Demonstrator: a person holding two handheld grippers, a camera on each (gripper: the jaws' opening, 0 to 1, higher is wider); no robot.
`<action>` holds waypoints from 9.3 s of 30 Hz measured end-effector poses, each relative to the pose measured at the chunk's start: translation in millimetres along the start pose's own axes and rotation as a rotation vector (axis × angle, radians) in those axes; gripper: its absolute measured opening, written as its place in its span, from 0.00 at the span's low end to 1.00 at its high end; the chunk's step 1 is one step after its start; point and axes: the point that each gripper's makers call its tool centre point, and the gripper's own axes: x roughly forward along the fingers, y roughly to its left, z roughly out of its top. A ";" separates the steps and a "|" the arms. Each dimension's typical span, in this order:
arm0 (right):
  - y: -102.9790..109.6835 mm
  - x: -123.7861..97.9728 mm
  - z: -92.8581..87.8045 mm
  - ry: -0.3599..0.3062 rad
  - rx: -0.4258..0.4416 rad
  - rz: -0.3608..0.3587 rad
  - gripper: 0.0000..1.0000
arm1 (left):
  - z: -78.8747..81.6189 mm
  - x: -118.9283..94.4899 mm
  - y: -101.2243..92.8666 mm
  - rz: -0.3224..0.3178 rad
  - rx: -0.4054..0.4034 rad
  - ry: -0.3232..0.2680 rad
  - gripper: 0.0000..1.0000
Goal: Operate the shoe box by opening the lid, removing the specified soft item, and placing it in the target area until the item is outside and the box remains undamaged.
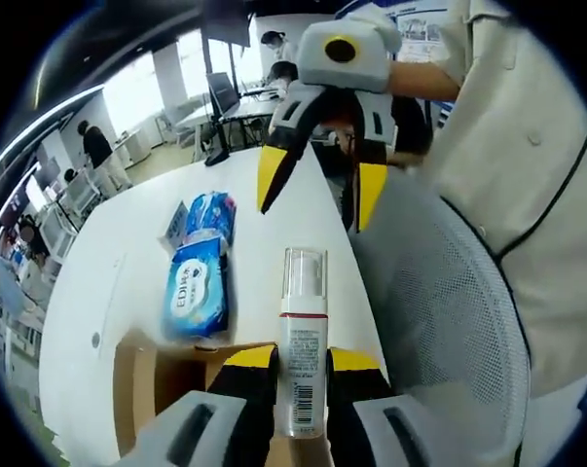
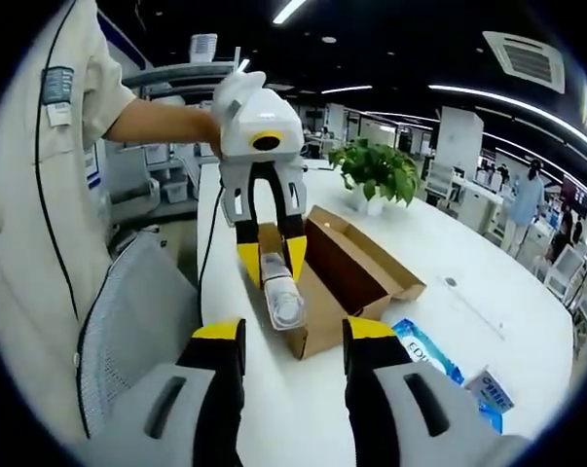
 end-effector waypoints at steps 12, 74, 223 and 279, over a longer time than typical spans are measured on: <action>10.0 -0.6 9.2 -0.011 -0.038 0.043 0.19 | 26.5 3.9 -10.1 -0.035 0.030 -0.091 0.18; -61.3 0.2 9.5 0.280 -0.266 0.147 0.15 | 4.9 -23.1 25.4 0.295 -0.265 -0.316 0.60; -280.3 199.9 -50.8 0.660 0.274 -0.168 0.36 | -279.8 -109.2 27.0 0.986 -1.333 -0.123 0.05; -259.4 190.9 -32.6 0.574 0.414 -0.272 0.03 | -280.6 -105.8 27.9 0.983 -1.348 -0.116 0.04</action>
